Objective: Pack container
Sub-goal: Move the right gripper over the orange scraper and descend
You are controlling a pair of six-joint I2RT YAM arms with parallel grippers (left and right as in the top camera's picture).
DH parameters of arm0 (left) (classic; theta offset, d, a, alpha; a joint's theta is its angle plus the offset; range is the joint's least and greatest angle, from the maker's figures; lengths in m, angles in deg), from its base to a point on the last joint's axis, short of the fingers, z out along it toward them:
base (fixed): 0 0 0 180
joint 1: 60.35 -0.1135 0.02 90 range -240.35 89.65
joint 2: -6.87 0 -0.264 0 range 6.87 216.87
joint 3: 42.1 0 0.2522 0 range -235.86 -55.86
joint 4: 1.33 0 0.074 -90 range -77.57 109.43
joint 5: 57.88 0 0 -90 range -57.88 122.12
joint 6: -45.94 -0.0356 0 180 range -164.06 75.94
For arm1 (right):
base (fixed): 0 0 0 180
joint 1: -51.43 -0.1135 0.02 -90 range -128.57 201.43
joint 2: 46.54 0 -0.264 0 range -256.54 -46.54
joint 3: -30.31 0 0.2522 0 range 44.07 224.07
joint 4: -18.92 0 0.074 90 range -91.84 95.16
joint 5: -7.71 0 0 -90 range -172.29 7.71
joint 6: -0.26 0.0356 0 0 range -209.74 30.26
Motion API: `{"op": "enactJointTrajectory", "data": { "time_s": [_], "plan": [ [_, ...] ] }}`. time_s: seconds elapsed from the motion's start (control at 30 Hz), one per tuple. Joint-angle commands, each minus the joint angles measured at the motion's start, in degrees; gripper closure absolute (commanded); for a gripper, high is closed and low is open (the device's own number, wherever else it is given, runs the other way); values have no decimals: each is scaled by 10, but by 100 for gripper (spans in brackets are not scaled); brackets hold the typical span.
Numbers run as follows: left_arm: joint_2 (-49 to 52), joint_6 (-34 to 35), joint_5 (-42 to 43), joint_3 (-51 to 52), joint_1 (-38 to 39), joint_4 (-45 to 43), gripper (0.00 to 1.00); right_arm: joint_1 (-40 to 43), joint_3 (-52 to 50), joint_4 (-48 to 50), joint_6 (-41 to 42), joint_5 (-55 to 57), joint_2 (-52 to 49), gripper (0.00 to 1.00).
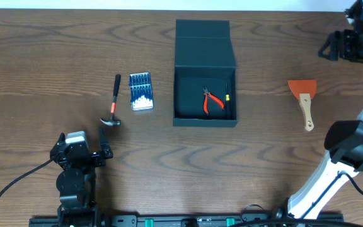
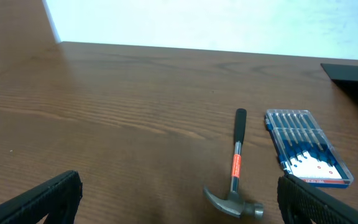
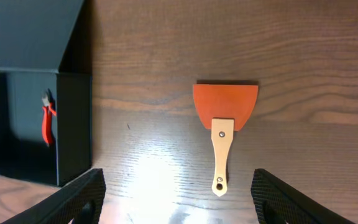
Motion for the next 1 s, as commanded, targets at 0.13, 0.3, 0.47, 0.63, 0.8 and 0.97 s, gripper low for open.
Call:
{"op": "enactJointTrajectory", "data": {
  "time_s": [0.13, 0.3, 0.47, 0.63, 0.8, 0.97],
  "plan": [
    [-2, -3, -13, 12, 2, 22, 1, 0, 8, -3, 3, 25, 11, 24],
    [-2, -3, -13, 12, 2, 21, 1, 1, 8, -5, 33, 60, 13, 24],
    [-2, -3, -13, 12, 2, 21, 1, 1, 8, -5, 35, 45, 42, 23],
    [-2, -3, -13, 12, 2, 21, 1, 0, 7, -5, 41, 43, 95, 19],
    [-2, -3, -13, 12, 2, 21, 2, 1, -29, -5, 70, 57, 149, 1],
    [-2, -3, -13, 12, 2, 21, 2, 1, -107, 3, 65, 76, 161, 2]
  ]
}}
